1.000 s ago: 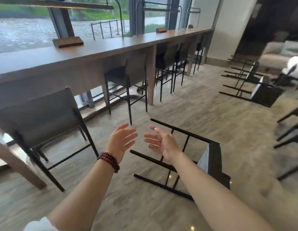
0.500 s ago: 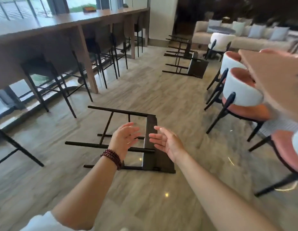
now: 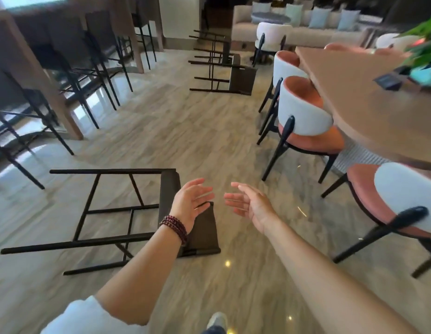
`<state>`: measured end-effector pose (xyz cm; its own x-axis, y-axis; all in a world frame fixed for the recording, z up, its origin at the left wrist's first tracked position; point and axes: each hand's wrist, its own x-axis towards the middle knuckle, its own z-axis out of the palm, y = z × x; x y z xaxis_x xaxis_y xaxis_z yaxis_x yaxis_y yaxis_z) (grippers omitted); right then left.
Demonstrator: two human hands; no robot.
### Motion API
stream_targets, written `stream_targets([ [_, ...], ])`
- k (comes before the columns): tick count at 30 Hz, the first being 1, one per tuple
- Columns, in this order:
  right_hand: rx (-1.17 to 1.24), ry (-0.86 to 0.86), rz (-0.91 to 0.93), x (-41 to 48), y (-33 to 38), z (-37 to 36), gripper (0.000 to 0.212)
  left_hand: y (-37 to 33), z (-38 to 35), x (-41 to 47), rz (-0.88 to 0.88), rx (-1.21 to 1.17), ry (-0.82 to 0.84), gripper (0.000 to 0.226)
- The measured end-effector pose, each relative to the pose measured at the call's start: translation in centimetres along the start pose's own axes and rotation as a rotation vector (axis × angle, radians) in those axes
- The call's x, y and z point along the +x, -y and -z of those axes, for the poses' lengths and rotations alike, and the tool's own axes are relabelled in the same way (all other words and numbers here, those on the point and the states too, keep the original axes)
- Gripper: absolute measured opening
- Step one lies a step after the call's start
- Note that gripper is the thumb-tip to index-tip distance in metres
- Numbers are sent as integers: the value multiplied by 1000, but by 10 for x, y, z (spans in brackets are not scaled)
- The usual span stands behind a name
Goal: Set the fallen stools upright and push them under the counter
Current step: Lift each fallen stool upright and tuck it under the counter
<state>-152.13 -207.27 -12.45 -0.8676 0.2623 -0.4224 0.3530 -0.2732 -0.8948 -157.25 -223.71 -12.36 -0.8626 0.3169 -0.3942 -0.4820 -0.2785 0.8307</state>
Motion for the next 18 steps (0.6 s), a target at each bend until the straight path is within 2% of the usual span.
stream_targets([
  [10,-29,23,-93,125,46,60,24,-1,-68,122,73,20,-82,27],
  [18,-151,182,-165,241,68,106,25,18,-114,219,47,-47,-223,29],
])
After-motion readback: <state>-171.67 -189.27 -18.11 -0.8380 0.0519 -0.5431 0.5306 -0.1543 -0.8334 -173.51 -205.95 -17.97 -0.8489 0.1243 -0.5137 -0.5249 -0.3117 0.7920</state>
